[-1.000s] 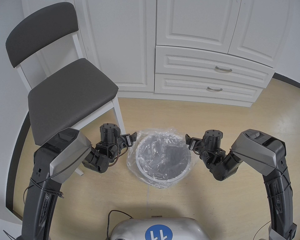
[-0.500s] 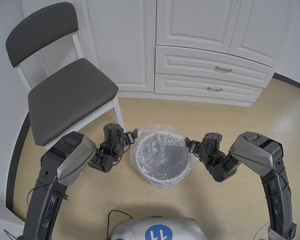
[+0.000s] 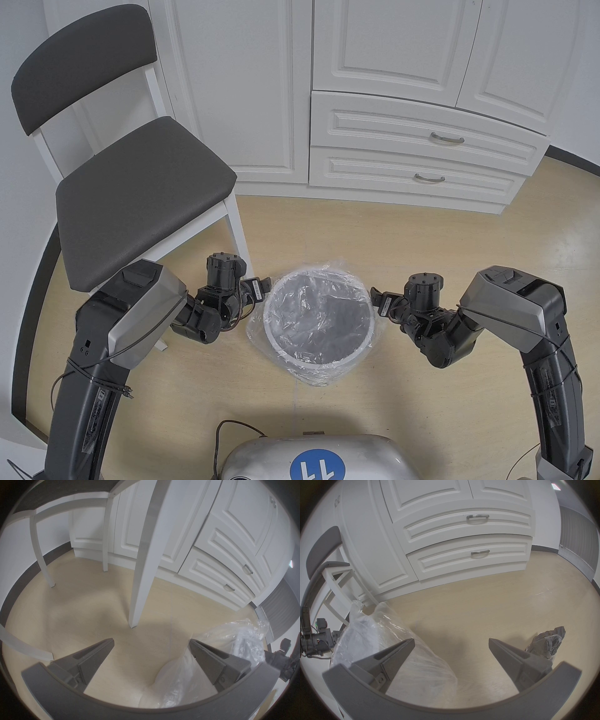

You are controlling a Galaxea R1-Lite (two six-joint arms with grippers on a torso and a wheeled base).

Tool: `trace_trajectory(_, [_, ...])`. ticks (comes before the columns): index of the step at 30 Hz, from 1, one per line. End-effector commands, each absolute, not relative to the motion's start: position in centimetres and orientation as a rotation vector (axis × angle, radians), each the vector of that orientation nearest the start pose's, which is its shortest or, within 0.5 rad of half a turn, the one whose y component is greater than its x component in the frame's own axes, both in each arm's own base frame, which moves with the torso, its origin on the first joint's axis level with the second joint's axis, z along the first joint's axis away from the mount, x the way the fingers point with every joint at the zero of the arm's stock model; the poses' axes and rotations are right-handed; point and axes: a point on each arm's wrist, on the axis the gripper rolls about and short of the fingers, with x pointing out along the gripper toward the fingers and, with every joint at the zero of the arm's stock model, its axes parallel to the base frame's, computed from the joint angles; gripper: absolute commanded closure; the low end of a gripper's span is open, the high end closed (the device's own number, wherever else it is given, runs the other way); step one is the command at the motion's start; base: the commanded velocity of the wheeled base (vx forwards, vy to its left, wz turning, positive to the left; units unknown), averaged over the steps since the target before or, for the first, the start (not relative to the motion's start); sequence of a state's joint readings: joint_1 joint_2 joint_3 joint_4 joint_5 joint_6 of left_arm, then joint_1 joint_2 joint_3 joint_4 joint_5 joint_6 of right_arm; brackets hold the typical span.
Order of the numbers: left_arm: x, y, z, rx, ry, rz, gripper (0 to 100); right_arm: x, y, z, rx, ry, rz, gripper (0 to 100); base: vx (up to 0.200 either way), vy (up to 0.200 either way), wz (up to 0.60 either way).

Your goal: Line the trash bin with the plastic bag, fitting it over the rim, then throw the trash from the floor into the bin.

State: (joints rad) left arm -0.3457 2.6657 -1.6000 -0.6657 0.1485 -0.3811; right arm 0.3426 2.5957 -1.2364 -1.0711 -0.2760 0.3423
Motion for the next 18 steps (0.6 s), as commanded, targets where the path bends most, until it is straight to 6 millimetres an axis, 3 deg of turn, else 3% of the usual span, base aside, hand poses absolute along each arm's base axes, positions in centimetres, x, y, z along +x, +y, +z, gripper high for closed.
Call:
trace_trajectory(1, [48.3, -16.5, -1.4, -0.274, 0.435, -0.106, 0, 43.6, 14.9, -2.7, 0.246, 0.298, 0.020, 0, 0.000, 0.000, 0.00])
trace_trajectory(7, [48.5, -15.9, -1.0, -0.274, 0.453, -0.094, 0, 42.8, 14.9, -3.0, 0.232, 0.349, 0.039, 0, 0.000, 0.000, 0.00])
trace_trajectory(18, [46.2, -15.5, 3.4, -0.281, 0.453, -0.154, 0, 40.4, 16.2, -3.6, 0.201, 0.427, 0.106, 0, 0.000, 0.000, 0.00])
